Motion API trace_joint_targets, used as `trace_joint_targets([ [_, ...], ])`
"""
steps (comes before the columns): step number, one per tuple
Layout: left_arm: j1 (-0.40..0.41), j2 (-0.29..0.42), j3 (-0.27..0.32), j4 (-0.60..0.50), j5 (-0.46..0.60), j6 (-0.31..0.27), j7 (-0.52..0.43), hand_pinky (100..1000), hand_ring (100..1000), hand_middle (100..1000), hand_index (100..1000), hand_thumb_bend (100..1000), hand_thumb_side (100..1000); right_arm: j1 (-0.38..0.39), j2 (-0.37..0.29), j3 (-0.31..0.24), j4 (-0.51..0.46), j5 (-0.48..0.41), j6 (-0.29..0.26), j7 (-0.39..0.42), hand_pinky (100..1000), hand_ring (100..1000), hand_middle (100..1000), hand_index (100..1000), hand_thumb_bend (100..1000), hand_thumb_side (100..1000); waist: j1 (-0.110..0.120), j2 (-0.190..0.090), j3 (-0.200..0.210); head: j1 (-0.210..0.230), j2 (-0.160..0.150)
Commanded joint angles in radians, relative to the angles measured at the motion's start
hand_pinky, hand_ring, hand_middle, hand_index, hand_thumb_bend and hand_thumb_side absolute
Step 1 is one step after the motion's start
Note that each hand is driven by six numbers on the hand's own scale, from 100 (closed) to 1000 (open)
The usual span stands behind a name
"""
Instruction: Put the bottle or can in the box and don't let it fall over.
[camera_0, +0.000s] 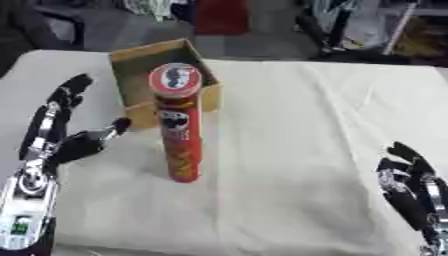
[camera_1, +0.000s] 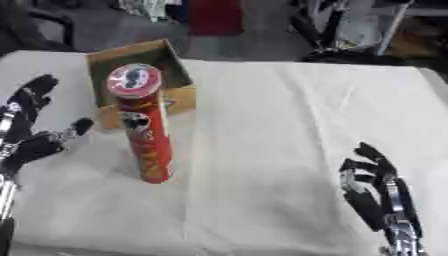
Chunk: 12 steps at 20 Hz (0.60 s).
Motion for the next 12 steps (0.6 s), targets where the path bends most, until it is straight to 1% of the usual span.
trace_joint_targets([
  [1, -0.009, 0.015, 0.005, -0.024, 0.005, -0.001, -0.002, 1000, 968, 852, 923, 680, 241, -0.010, -0.016, -0.004, -0.016, 0.003, -0.002, 0.000, 689, 776, 830, 919, 100, 562, 0.002, -0.010, 0.000, -0.003, -0.007],
  [7, -0.009, 0.015, 0.003, -0.025, 0.012, -0.005, -0.006, 1000, 969, 853, 922, 686, 230, -0.010, -0.016, -0.004, -0.017, 0.003, -0.002, -0.001, 689, 776, 829, 919, 100, 561, 0.002, -0.009, 0.000, -0.006, -0.008],
  [12, -0.002, 0.017, -0.007, -0.023, 0.049, -0.023, -0.043, 1000, 972, 856, 926, 759, 207, -0.010, -0.016, -0.004, -0.017, 0.003, -0.002, -0.001, 689, 776, 829, 919, 100, 562, 0.002, -0.008, -0.002, -0.005, -0.007],
])
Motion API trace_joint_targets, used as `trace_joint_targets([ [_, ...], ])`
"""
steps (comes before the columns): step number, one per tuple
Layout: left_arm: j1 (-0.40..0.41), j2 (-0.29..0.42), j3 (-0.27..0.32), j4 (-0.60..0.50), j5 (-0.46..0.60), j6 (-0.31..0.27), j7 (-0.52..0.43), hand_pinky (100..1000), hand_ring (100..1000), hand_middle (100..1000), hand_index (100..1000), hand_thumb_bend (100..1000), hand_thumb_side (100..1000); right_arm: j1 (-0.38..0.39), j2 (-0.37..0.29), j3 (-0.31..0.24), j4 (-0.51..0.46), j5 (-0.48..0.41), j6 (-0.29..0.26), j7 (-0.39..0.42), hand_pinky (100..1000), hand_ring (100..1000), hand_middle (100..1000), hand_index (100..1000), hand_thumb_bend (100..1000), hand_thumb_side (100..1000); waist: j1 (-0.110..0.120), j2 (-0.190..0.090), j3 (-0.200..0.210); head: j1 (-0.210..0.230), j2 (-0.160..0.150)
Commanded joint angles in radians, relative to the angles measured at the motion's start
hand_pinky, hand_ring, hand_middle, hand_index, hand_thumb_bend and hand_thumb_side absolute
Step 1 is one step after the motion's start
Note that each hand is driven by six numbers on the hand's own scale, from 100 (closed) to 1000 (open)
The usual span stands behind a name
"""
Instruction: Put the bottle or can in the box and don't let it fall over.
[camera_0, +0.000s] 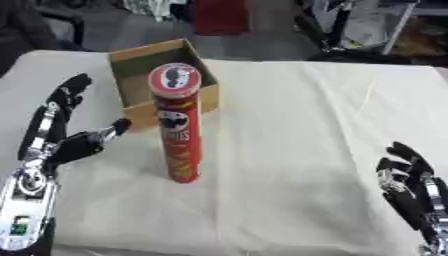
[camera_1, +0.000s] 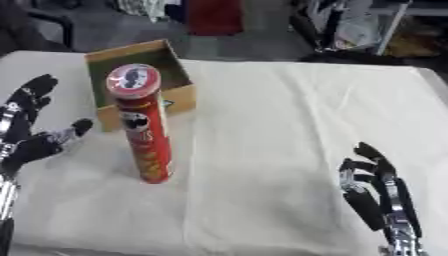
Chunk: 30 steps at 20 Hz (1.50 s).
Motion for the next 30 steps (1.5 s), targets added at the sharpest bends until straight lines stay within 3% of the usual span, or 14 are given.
trace_joint_targets([
  [1, -0.001, 0.018, -0.007, -0.019, 0.027, -0.011, -0.032, 1000, 972, 856, 925, 765, 204, -0.010, -0.016, -0.004, -0.016, 0.003, -0.002, -0.001, 689, 776, 829, 919, 100, 563, 0.002, -0.008, -0.002, 0.000, -0.007],
  [7, -0.003, 0.015, -0.038, 0.045, 0.048, 0.017, -0.040, 1000, 972, 850, 923, 793, 195, -0.012, -0.016, -0.003, -0.017, 0.003, -0.003, -0.001, 689, 776, 828, 918, 100, 562, 0.002, -0.009, -0.005, -0.003, -0.009],
  [14, -0.043, 0.025, -0.122, 0.113, 0.090, -0.005, -0.049, 1000, 976, 850, 923, 846, 195, -0.013, -0.016, 0.001, -0.016, 0.002, -0.004, 0.003, 689, 776, 828, 919, 100, 562, 0.003, -0.010, -0.013, 0.003, -0.011],
  [25, -0.162, 0.052, -0.211, 0.243, 0.151, -0.044, -0.112, 1000, 980, 854, 924, 840, 224, -0.016, -0.014, 0.006, -0.016, 0.001, -0.006, 0.008, 689, 776, 828, 919, 100, 561, 0.003, -0.014, -0.027, 0.011, -0.010],
  [30, -0.193, 0.063, -0.249, 0.270, 0.150, -0.055, -0.203, 1000, 982, 852, 924, 808, 223, -0.017, -0.014, 0.008, -0.015, 0.000, -0.006, 0.010, 689, 776, 828, 919, 100, 562, 0.004, -0.015, -0.032, 0.014, -0.008],
])
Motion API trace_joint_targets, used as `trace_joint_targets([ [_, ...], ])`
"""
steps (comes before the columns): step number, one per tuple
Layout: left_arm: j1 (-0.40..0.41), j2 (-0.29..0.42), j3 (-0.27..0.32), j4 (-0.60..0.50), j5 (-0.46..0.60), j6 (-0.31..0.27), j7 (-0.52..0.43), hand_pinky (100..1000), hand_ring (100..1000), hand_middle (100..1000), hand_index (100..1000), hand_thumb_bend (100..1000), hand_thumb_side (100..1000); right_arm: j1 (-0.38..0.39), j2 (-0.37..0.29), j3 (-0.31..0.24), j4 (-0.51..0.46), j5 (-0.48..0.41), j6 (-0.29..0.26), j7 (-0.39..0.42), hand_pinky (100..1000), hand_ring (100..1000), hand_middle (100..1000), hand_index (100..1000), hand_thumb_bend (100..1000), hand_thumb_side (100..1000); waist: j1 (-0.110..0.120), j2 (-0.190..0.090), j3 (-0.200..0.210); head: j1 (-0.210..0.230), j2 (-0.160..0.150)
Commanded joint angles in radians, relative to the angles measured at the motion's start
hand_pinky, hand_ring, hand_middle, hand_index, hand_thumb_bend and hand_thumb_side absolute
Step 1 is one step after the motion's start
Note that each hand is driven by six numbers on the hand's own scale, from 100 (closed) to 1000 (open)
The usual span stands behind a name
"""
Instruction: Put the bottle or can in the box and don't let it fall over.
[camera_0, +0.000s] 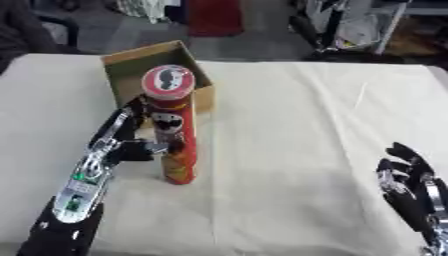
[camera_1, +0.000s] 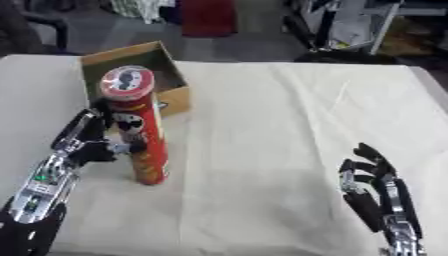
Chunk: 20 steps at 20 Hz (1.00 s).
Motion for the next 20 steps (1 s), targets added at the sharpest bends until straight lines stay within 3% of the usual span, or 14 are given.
trace_joint_targets([
  [1, -0.024, 0.029, -0.021, 0.003, 0.000, -0.005, -0.067, 1000, 982, 851, 923, 804, 221, -0.012, -0.014, 0.002, -0.015, 0.000, -0.002, 0.004, 689, 776, 828, 919, 100, 562, 0.003, -0.010, -0.002, 0.005, -0.007],
  [6, -0.039, 0.034, -0.044, 0.030, 0.008, -0.007, -0.124, 1000, 981, 840, 913, 793, 215, -0.013, -0.014, 0.002, -0.015, 0.000, -0.003, 0.005, 689, 776, 828, 919, 100, 561, 0.003, -0.011, -0.004, 0.005, -0.007],
  [8, -0.043, 0.034, -0.053, 0.040, 0.014, -0.006, -0.134, 1000, 979, 822, 898, 752, 177, -0.013, -0.014, 0.003, -0.015, 0.000, -0.003, 0.006, 689, 776, 828, 919, 100, 561, 0.002, -0.012, -0.005, 0.005, -0.008],
  [10, -0.045, 0.035, -0.061, 0.049, 0.019, -0.005, -0.141, 1000, 976, 794, 872, 646, 100, -0.013, -0.014, 0.003, -0.015, 0.000, -0.003, 0.006, 689, 776, 828, 919, 100, 561, 0.003, -0.012, -0.005, 0.006, -0.007],
  [12, -0.045, 0.036, -0.067, 0.058, 0.024, -0.002, -0.144, 1000, 973, 763, 849, 592, 100, -0.013, -0.014, 0.003, -0.015, 0.000, -0.003, 0.006, 689, 776, 828, 919, 100, 561, 0.003, -0.012, -0.005, 0.006, -0.008],
  [14, -0.046, 0.036, -0.072, 0.070, 0.032, 0.006, -0.138, 1000, 961, 694, 800, 500, 100, -0.013, -0.014, 0.003, -0.015, -0.001, -0.003, 0.006, 689, 776, 827, 919, 100, 561, 0.003, -0.012, -0.005, 0.006, -0.008],
  [15, -0.047, 0.036, -0.075, 0.075, 0.035, 0.011, -0.134, 1000, 945, 626, 746, 389, 100, -0.013, -0.014, 0.003, -0.015, -0.001, -0.003, 0.006, 689, 775, 827, 919, 100, 561, 0.003, -0.013, -0.005, 0.006, -0.008],
  [17, -0.048, 0.034, -0.078, 0.083, 0.039, 0.019, -0.125, 1000, 920, 520, 653, 314, 100, -0.014, -0.014, 0.003, -0.015, -0.001, -0.003, 0.006, 690, 776, 827, 919, 100, 561, 0.003, -0.013, -0.005, 0.006, -0.008],
  [20, -0.050, 0.032, -0.074, 0.085, 0.047, 0.022, -0.094, 1000, 885, 399, 502, 277, 100, -0.014, -0.014, 0.003, -0.015, -0.001, -0.003, 0.006, 690, 775, 827, 920, 100, 563, 0.003, -0.014, -0.005, 0.005, -0.009],
])
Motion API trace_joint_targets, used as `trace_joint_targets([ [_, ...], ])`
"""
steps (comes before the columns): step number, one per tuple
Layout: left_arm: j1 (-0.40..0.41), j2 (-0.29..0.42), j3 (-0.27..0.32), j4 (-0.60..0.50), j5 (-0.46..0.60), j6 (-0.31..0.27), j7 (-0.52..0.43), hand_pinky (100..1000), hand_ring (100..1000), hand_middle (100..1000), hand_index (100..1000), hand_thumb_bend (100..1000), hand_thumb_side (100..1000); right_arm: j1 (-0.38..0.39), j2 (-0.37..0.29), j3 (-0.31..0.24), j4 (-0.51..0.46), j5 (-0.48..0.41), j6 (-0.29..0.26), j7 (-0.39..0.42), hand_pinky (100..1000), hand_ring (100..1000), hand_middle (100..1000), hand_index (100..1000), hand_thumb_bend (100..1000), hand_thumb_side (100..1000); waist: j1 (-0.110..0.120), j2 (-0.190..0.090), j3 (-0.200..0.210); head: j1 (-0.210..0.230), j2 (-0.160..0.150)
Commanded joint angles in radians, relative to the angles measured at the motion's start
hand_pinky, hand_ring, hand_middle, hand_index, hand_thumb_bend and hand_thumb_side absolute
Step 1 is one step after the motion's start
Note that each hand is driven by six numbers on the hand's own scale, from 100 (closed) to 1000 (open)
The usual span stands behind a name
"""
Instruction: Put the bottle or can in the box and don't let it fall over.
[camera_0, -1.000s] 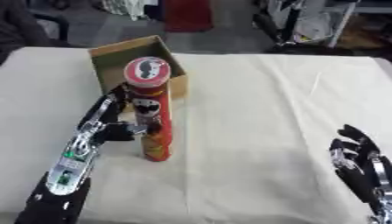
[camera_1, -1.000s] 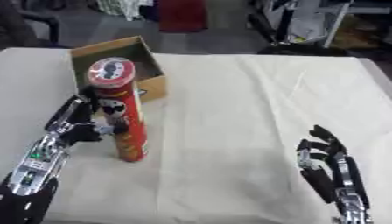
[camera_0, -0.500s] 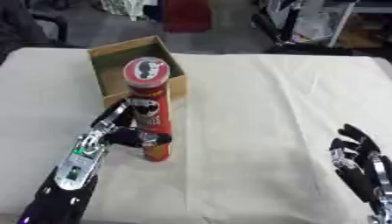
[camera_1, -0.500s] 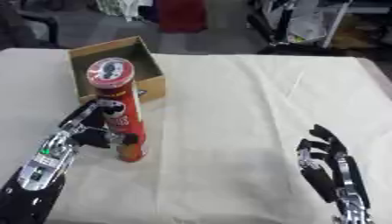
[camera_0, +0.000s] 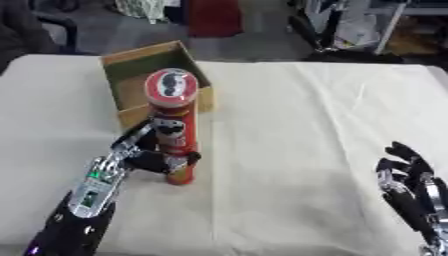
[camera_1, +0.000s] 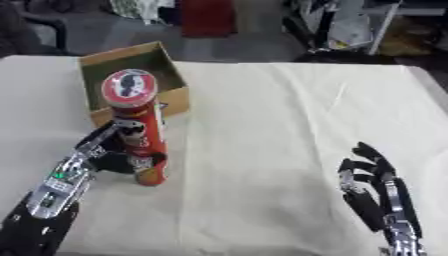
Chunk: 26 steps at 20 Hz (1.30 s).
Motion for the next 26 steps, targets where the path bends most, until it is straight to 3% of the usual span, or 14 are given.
trace_joint_targets([
  [1, -0.018, 0.015, 0.005, -0.009, 0.012, -0.002, 0.033, 1000, 889, 371, 477, 252, 100, -0.010, -0.014, -0.003, -0.015, -0.001, -0.001, 0.001, 690, 775, 827, 919, 100, 563, 0.002, -0.010, 0.000, 0.001, -0.009],
  [7, -0.044, 0.051, 0.072, -0.076, 0.054, -0.022, 0.125, 1000, 896, 369, 478, 249, 100, -0.008, -0.015, -0.004, -0.014, -0.002, 0.001, -0.001, 689, 775, 827, 919, 100, 563, 0.002, -0.013, 0.003, -0.003, -0.007],
  [11, -0.111, 0.122, 0.148, -0.076, 0.091, 0.042, 0.374, 1000, 892, 364, 474, 257, 100, -0.006, -0.015, -0.002, -0.013, -0.002, 0.001, 0.000, 689, 775, 827, 919, 100, 563, 0.001, -0.015, 0.004, -0.003, -0.008],
  [15, -0.212, 0.200, 0.173, 0.014, 0.148, 0.100, 0.579, 1000, 892, 363, 475, 252, 100, -0.004, -0.016, 0.002, -0.012, -0.002, 0.000, 0.003, 689, 775, 827, 919, 100, 563, 0.001, -0.017, -0.004, 0.005, -0.008],
  [21, -0.360, 0.258, 0.156, 0.273, 0.148, 0.088, 0.623, 1000, 907, 379, 488, 283, 100, -0.007, -0.015, 0.010, -0.012, -0.004, -0.002, 0.010, 689, 775, 827, 919, 100, 565, -0.001, -0.013, -0.025, 0.016, -0.006],
  [22, -0.381, 0.260, 0.146, 0.323, 0.139, 0.083, 0.611, 1000, 910, 397, 503, 309, 100, -0.007, -0.014, 0.011, -0.012, -0.005, -0.002, 0.011, 689, 775, 827, 919, 100, 565, -0.001, -0.012, -0.029, 0.017, -0.006],
  [24, -0.417, 0.258, 0.128, 0.411, 0.117, 0.068, 0.576, 1000, 957, 587, 664, 498, 100, -0.009, -0.014, 0.012, -0.012, -0.006, -0.002, 0.013, 689, 775, 827, 919, 100, 565, -0.002, -0.011, -0.033, 0.018, -0.005],
  [26, -0.447, 0.252, 0.109, 0.484, 0.070, 0.046, 0.547, 1000, 989, 725, 756, 720, 345, -0.008, -0.013, 0.014, -0.011, -0.006, -0.002, 0.015, 689, 775, 827, 919, 100, 567, -0.003, -0.010, -0.035, 0.020, -0.003],
])
